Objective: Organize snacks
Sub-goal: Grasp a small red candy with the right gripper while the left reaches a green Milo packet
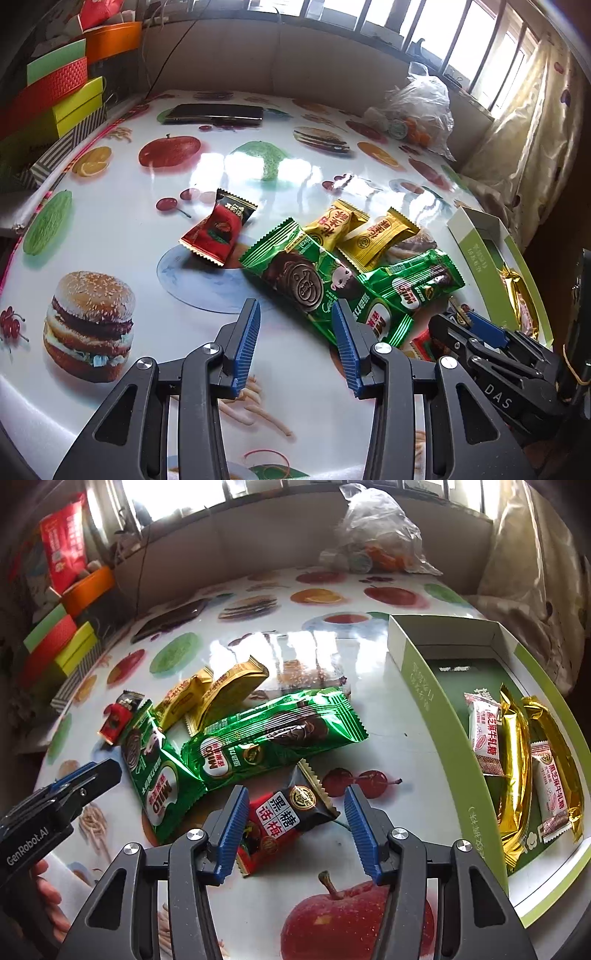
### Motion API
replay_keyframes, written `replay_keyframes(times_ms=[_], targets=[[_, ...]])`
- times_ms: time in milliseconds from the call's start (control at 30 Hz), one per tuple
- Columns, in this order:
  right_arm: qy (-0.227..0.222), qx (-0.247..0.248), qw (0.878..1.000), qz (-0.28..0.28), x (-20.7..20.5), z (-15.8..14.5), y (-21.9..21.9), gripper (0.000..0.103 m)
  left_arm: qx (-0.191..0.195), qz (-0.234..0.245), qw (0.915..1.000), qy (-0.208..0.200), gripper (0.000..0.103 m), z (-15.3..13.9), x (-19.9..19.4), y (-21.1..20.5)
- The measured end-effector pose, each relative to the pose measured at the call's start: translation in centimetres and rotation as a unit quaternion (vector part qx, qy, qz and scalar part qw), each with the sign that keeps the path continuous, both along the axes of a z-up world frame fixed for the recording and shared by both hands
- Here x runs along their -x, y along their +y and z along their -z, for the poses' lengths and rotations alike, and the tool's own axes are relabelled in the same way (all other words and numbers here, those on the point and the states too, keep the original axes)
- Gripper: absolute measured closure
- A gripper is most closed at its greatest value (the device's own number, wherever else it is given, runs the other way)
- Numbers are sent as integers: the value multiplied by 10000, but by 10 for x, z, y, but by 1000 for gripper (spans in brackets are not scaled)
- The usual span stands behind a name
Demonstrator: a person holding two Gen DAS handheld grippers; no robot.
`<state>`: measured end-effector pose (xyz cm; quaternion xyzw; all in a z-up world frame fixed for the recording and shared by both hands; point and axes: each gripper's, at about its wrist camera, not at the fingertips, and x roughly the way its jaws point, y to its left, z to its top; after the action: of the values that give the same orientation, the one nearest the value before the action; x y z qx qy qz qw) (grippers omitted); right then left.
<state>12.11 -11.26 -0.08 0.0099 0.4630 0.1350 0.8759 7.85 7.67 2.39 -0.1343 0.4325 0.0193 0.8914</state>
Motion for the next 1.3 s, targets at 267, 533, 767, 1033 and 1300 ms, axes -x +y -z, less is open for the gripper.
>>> replay_keyframes(times_ms=[267,533,767,1033,1300], targets=[[-192,239,9994,-152,5,0,6,64,-17,29,10000,42,61,1,-2,-2],[-270,247,9988,-335,12,-4,-1,73,-92,159,9998,17,61,-4,-8,-11],[-391,112,9985,-357,17,-10,-8,81,-224,532,9983,-10,61,-9,-19,-31],[-420,80,9981,-433,13,-11,-10,81,-264,791,9965,10,61,-12,-30,-45],[-480,-43,9982,-351,17,-17,-20,85,-363,1499,9880,37,61,-11,-48,-68]])
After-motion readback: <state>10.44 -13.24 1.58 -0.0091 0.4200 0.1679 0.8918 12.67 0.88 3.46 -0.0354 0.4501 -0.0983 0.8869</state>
